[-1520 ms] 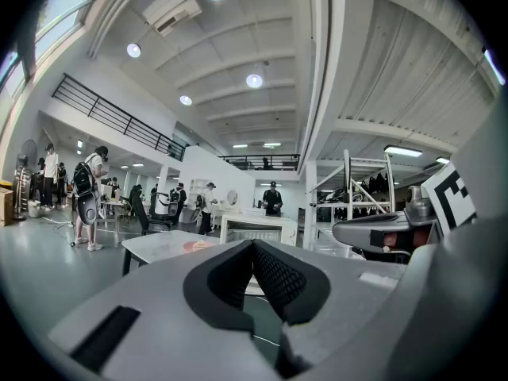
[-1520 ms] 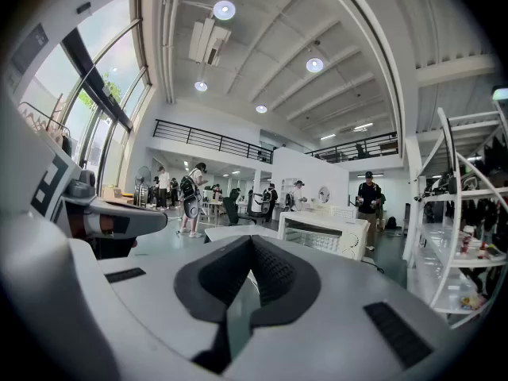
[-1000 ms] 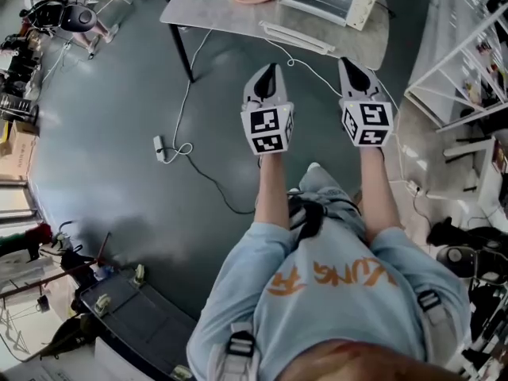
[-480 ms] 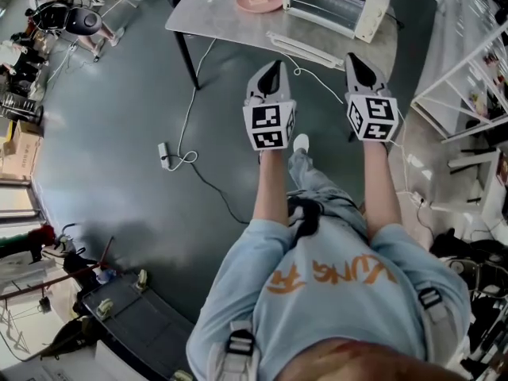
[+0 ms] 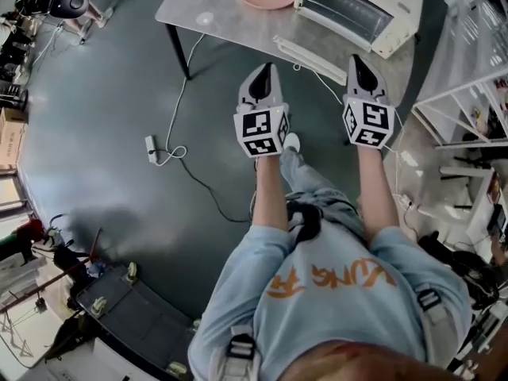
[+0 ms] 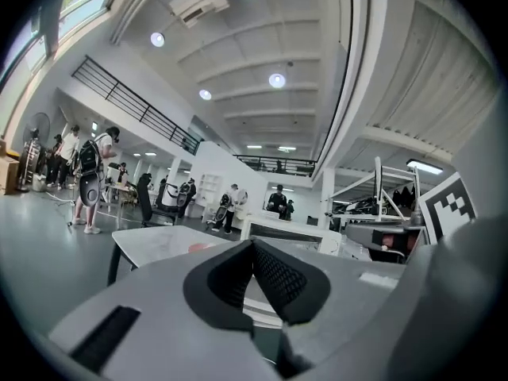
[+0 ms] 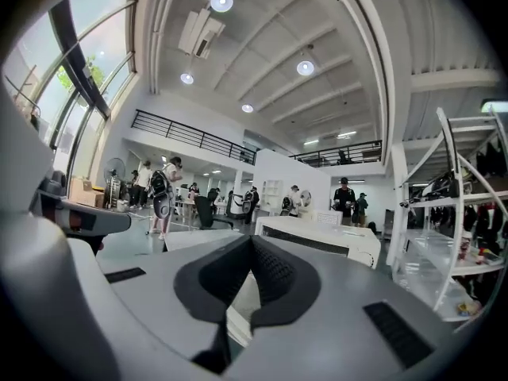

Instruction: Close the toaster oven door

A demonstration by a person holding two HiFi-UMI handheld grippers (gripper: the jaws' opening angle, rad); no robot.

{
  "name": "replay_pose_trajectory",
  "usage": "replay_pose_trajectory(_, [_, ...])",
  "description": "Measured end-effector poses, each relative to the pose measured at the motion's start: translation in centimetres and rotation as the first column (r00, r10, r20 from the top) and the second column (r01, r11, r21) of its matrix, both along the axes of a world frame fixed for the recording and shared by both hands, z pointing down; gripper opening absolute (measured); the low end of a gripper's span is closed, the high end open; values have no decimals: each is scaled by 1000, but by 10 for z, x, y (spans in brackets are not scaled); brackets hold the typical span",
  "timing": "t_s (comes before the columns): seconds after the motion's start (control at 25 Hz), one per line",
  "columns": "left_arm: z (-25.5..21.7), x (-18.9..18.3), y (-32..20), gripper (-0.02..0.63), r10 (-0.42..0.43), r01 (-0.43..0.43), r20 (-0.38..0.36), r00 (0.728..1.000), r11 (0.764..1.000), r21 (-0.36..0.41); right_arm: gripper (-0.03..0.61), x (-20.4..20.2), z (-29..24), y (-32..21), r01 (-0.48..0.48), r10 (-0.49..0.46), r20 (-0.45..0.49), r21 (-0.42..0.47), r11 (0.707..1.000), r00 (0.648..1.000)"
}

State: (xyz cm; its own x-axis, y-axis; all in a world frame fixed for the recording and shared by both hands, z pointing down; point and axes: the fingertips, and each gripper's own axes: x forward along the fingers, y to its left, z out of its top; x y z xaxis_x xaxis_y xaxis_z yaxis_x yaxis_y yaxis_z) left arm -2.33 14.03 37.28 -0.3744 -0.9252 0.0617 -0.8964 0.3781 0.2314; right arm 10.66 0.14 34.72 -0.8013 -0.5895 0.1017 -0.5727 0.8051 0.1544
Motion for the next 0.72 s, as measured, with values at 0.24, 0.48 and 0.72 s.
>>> replay_pose_trajectory(0.24, [56,-45,-86,3,66,-72,-74,995,995,-72,-3,-65,56,-73,-19,14,-77,-70,997,997])
replay_pose_trajectory(0.48, [62,-91,-158,3,86,-94,-81,993,989,-111,-3,-114,58,-143,-41,34,-69,-100,994,997])
replay_pose_trajectory(0.72, [49,-109,-208,3,140,-147,-54,989,979,-141,-3,-112,50,-195,-117,112,-45,-118,986,993])
